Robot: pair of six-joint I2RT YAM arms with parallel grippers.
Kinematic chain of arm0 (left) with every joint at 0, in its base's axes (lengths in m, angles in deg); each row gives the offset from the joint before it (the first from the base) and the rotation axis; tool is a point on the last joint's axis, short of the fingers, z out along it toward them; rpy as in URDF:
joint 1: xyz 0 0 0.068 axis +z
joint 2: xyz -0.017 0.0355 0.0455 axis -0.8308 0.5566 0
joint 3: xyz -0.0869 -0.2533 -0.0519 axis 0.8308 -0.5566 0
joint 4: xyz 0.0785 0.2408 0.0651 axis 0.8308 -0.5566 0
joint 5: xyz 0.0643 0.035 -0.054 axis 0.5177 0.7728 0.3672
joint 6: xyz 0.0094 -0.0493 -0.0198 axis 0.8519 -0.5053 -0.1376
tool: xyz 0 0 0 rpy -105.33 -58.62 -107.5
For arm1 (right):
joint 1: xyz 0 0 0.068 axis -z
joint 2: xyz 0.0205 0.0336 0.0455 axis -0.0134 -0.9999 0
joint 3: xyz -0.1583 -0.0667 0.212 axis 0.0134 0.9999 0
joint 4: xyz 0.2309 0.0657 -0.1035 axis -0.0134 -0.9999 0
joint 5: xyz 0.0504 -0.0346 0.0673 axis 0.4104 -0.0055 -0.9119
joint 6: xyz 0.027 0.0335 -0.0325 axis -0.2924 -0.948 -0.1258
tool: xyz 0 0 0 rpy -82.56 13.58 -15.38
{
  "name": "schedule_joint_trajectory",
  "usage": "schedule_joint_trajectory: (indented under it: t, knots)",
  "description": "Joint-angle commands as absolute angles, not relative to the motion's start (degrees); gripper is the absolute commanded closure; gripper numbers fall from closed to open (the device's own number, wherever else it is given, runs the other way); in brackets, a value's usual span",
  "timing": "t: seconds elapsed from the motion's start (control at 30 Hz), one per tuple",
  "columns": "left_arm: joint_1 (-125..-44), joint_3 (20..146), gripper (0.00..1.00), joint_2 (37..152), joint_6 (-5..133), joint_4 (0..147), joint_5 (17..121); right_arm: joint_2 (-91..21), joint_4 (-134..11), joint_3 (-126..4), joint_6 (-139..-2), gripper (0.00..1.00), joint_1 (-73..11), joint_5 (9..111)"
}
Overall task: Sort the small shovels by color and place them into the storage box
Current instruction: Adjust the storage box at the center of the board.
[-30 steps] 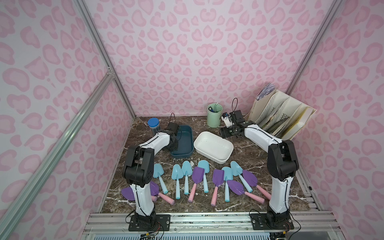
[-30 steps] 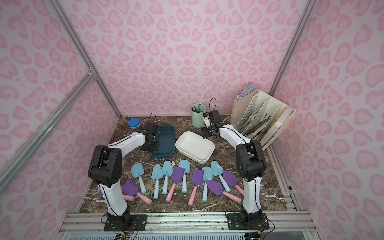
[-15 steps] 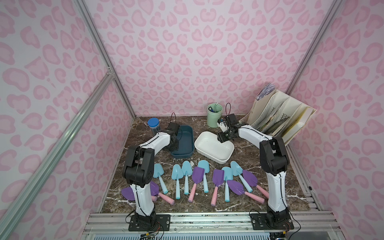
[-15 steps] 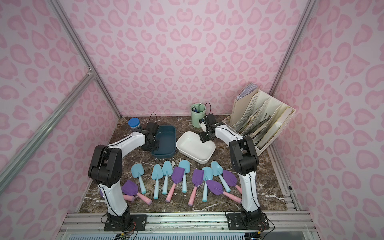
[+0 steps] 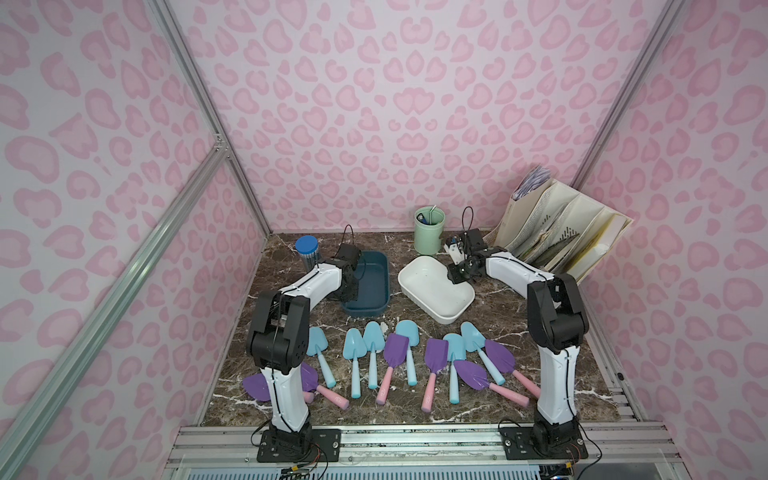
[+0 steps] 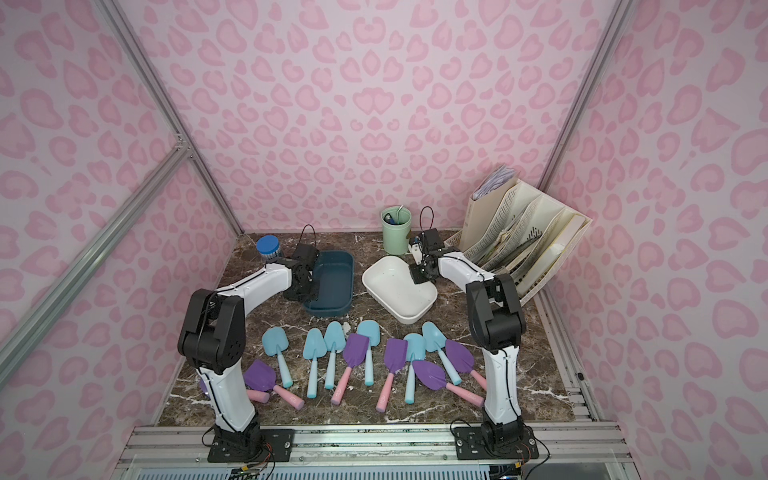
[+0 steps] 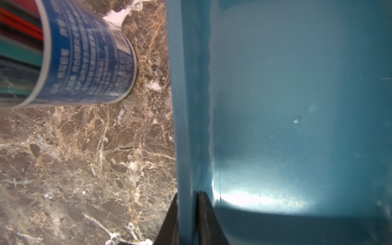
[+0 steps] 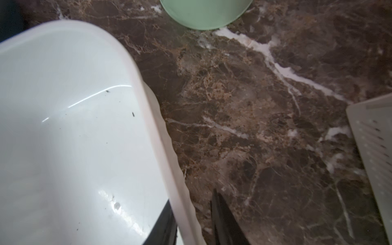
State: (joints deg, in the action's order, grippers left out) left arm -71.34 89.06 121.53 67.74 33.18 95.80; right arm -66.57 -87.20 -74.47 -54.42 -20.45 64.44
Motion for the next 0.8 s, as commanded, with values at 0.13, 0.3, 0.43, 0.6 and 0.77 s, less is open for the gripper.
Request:
schedule_joint_trajectory:
  t: [0.13, 0.3, 0.43, 0.6, 0.77]
  knots:
    - [-72.61, 88.99, 0.84, 121.9, 69.17, 29.93, 96.23, -61.6, -83.45, -68.55, -58.73, 0.82, -18.8, 62.39]
    - [-73.45, 88.38, 0.84, 121.57, 69.0, 30.08, 96.0, -59.11, -81.9, -65.46, -62.65, 0.88, -18.17, 61.51]
    - [-74.01, 88.1, 0.84, 120.89, 68.73, 30.0, 95.47, -58.32, -81.51, -64.91, -65.36, 0.91, -18.08, 60.64]
    - [-75.25, 88.1, 0.83, 120.08, 68.38, 29.95, 94.76, -56.77, -80.44, -63.95, -68.3, 0.95, -18.28, 60.33]
    - [-76.36, 88.28, 0.84, 119.62, 68.25, 29.58, 94.51, -56.41, -80.05, -63.49, -69.97, 0.97, -19.21, 60.67]
